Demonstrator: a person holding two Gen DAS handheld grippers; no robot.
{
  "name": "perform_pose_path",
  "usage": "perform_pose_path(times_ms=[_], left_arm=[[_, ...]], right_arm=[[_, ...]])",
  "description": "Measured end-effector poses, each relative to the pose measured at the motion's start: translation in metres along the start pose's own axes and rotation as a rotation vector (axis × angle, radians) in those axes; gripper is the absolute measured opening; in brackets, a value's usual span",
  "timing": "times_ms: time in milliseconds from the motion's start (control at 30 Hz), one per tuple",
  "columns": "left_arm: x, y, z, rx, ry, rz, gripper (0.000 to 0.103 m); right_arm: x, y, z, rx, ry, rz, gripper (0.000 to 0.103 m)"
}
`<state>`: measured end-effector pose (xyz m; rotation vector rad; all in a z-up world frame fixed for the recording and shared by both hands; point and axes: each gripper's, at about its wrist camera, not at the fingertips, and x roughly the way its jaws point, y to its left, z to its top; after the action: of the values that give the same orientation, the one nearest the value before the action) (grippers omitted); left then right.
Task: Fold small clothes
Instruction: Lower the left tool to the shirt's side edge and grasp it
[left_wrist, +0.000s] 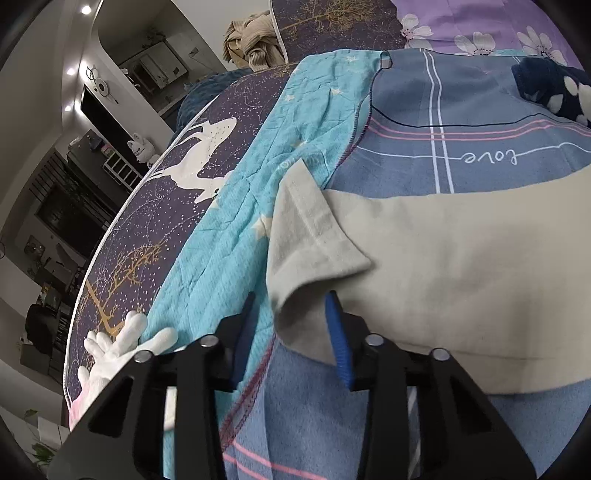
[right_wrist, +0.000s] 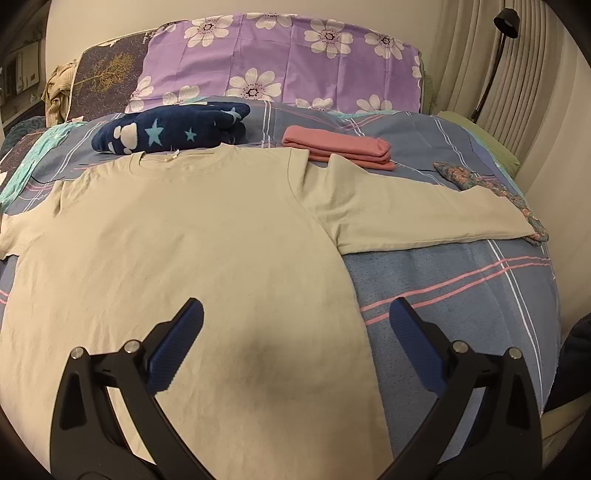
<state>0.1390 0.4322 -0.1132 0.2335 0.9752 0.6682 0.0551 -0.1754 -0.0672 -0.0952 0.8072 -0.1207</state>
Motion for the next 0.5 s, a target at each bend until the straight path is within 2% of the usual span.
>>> perform_pose_path(times_ms=[33, 100, 167, 267, 333, 500], left_arm=[[0.002, 0.001, 0.004, -0.005, -0.001, -0.005, 0.011], [0.004, 0.002, 0.01, -0.021, -0.012, -0.023, 0.001], [-0.001, 0.007, 0.017, -0.06, -0.039, -0.069, 0.0], [-0.027, 0.017, 0.028, -0.17, -0.111, -0.218, 0.0], [-0.06, 0.015, 0.035, -0.201, -0.179, -0.338, 0.0], [-0.161, -0.039, 0.048, -0.101, -0.35, -0.602, 0.0]], right_arm=[[0.0, 0.001, 0.0, 0.0, 0.002, 0.0, 0.101], [0.001, 0.002, 0.001, -0.004, 0.005, 0.002, 0.101], [0.0, 0.003, 0.0, -0.008, 0.005, 0.001, 0.101], [0.002, 0.001, 0.0, -0.008, 0.007, -0.001, 0.101], [0.004, -0.001, 0.0, 0.003, 0.011, -0.001, 0.101], [0.004, -0.005, -0.002, 0.036, 0.02, 0.03, 0.101]])
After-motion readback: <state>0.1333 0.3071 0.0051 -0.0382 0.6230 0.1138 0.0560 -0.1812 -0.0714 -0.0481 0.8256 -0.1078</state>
